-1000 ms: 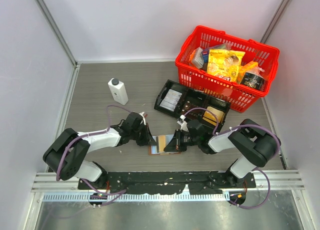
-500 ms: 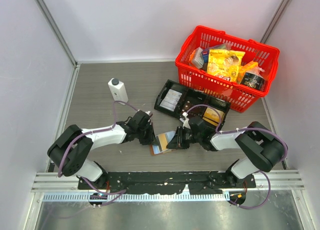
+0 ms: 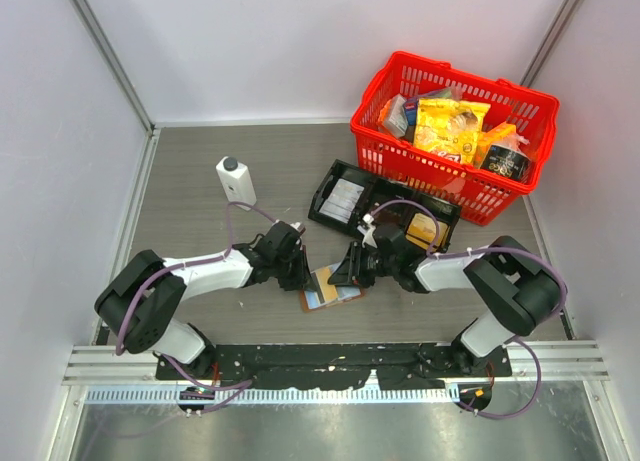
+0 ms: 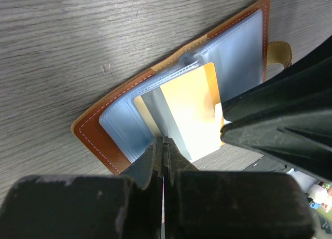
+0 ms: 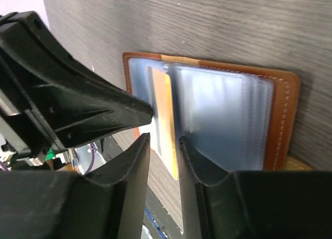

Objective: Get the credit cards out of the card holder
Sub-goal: Remove the credit card from the card holder.

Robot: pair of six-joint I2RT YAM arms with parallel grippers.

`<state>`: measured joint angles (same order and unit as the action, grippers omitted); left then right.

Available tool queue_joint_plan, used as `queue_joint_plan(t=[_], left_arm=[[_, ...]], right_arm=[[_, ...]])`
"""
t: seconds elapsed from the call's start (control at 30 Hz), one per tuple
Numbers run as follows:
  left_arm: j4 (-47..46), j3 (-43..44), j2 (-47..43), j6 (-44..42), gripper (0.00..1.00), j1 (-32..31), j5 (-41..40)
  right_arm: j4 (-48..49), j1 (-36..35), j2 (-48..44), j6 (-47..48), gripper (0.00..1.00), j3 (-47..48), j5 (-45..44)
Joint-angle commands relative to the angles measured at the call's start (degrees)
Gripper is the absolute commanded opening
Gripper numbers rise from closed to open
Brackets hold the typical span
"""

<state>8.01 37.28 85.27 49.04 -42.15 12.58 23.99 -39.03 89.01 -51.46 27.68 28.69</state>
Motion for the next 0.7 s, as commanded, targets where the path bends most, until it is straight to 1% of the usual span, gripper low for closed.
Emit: queue_joint_plan(t=[0.0, 0.03, 0.17, 0.37, 0.53, 0.67], left_arm=[[8.2, -2.7, 2.5, -2.7, 0.0, 0.1, -6.8], [8.1, -2.7, 2.5, -2.6, 0.0, 0.1, -6.8], [7.9, -2.6, 2.8, -2.6, 0.0, 0.1, -6.5], [7.4, -2.6, 3.1, -2.4, 0.0, 0.2, -6.1], [7.3, -2.6, 3.7, -2.3, 0.0, 0.1, -6.1], [7.2, -2.6, 4.0, -2.3, 0.0, 0.1, -5.9]], right_arm=[[3.5, 0.4, 1.9, 0.6, 0.3, 1.8, -1.1], [3.8, 0.5, 2.1, 0.6, 0.29, 1.7, -0.8], [5.3, 1.1, 2.9, 0.3, 0.16, 1.3, 0.0], [7.0, 1.9, 3.3, 0.2, 0.05, 0.6, 1.7], [7.3, 4.3, 2.0, 0.7, 0.03, -1.6, 3.2], [5.1, 6.1, -0.2, 2.1, 0.03, -2.5, 3.8]])
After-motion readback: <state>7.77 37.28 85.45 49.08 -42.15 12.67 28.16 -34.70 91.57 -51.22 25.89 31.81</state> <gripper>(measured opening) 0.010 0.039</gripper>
